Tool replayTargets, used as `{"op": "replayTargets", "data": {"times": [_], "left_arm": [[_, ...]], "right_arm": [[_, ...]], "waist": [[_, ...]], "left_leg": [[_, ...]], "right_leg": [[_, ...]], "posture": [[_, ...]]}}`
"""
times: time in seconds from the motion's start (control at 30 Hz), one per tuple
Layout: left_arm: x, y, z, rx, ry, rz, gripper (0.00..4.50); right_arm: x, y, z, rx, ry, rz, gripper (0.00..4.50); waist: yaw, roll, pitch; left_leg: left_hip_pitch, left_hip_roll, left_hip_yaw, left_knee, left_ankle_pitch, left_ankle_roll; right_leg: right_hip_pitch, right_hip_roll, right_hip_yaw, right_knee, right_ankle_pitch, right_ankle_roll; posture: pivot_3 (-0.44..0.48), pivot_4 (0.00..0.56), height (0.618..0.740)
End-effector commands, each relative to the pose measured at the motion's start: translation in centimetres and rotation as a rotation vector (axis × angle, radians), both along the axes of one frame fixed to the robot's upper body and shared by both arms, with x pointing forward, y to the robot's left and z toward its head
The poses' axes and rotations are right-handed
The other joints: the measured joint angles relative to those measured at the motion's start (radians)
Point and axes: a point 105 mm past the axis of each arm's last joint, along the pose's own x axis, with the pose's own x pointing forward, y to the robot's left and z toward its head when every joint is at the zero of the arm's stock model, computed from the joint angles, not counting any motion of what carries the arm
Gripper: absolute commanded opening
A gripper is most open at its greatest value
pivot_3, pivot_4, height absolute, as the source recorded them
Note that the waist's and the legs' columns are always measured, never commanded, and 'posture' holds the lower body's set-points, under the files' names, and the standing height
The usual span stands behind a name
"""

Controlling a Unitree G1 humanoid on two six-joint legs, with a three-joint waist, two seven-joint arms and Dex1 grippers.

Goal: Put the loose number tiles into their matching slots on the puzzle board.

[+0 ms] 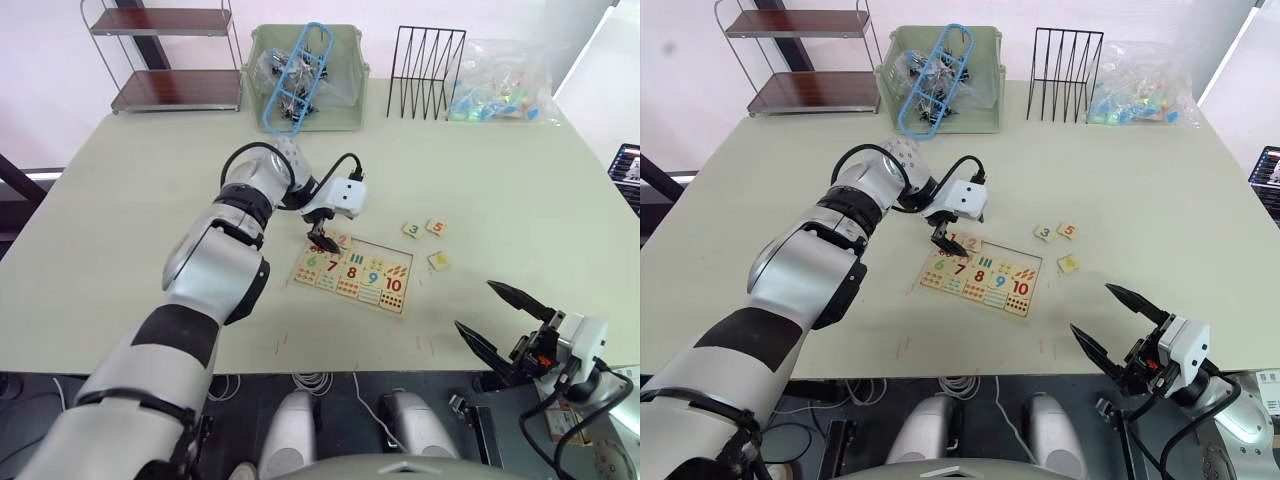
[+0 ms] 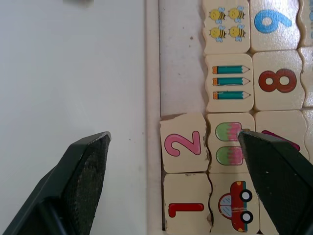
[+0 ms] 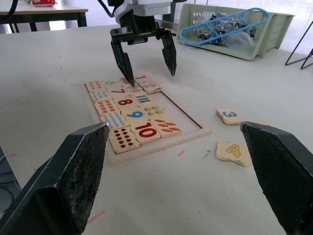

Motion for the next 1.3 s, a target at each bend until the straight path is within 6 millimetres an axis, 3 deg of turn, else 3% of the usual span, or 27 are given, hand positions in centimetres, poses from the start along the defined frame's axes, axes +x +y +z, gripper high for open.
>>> {"op": "replayTargets", "data": {"times": [0.03,0.33,0.47,0.7,1.3], "left_arm": [[0.3,-0.5,1.4,-0.121,-0.007,0.032,4.39],[1.0,-1.0,2.3,-0.295,-0.009,0.121,4.39],[1.2,-1.7,2.6,-0.348,-0.018,0.131,3.21],[0.4,-2.7,1.5,-0.312,0.028,0.082,0.03],[-0.8,-2.4,-1.6,-0.085,0.058,-0.007,0.03]], "right_arm": [[-0.3,0.3,0.9,-0.002,-0.044,0.012,4.50],[-0.2,0.4,0.8,0.002,-0.045,0.012,4.50],[-0.1,0.6,0.7,0.008,-0.047,0.013,4.50],[-0.1,0.8,0.6,0.013,-0.047,0.013,4.50],[-0.3,0.7,0.4,0.011,-0.046,0.006,4.50]], "waist": [[0.000,0.000,0.000],[0.000,0.000,0.000],[0.000,0.000,0.000],[0.000,0.000,0.000],[0.000,0.000,0.000]], "left_leg": [[0.000,0.000,0.000,0.000,0.000,0.000],[0.000,0.000,0.000,0.000,0.000,0.000],[0.000,0.000,0.000,0.000,0.000,0.000],[0.001,0.000,0.000,0.000,0.000,0.000],[0.001,0.000,0.000,0.000,0.000,0.000]], "right_leg": [[0.000,0.000,0.000,0.000,0.000,0.000],[0.000,0.000,0.000,0.001,0.000,0.000],[0.000,0.000,0.000,0.001,0.000,0.000],[0.000,0.000,0.000,0.002,0.000,0.000],[0.000,0.000,0.000,0.003,0.000,0.000]], "posture": [[0.000,0.150,0.740],[0.000,0.150,0.740],[0.000,0.150,0.740],[0.000,0.150,0.740],[0.000,0.150,0.740]]}}
